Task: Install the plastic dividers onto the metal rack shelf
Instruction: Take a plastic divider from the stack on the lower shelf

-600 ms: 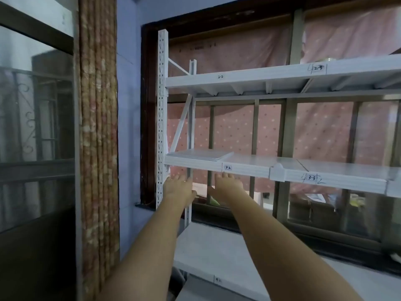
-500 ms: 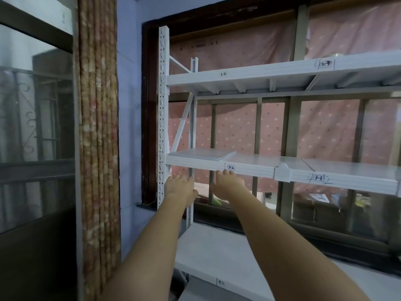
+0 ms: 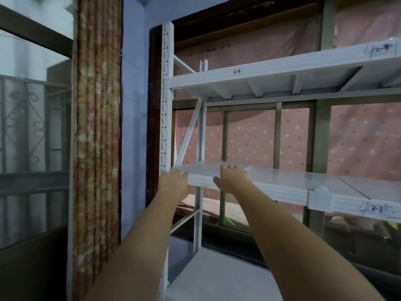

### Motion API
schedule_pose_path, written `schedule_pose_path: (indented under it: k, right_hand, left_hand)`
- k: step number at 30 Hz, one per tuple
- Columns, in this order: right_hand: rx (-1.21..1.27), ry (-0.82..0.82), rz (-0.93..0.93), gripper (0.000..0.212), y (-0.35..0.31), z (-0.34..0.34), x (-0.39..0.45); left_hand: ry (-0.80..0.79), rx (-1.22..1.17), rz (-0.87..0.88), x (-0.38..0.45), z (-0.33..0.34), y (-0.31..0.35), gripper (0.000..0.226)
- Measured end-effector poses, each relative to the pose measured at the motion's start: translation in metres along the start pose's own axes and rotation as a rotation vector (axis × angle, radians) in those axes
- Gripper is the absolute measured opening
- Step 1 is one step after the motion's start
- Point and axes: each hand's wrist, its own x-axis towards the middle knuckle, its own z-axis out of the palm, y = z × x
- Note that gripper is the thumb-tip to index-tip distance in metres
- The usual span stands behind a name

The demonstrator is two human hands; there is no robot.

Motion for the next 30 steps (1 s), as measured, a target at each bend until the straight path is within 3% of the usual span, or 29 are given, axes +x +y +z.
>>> schedule_pose_path:
  k: [16,30]
  right_hand:
    - [-0.069,-0.016,0.027,0.054,-0.027,0.060,0.133]
    - [-0.115,-0.068,0.321,0.058,-0.037,0.070,0.208]
  left_hand:
    - [0.059,0.071,0.102,0.128,0.071,-0.028,0.049]
    - [0.155,-0.005,0.296,0.240,0.113,-0.061,0.047]
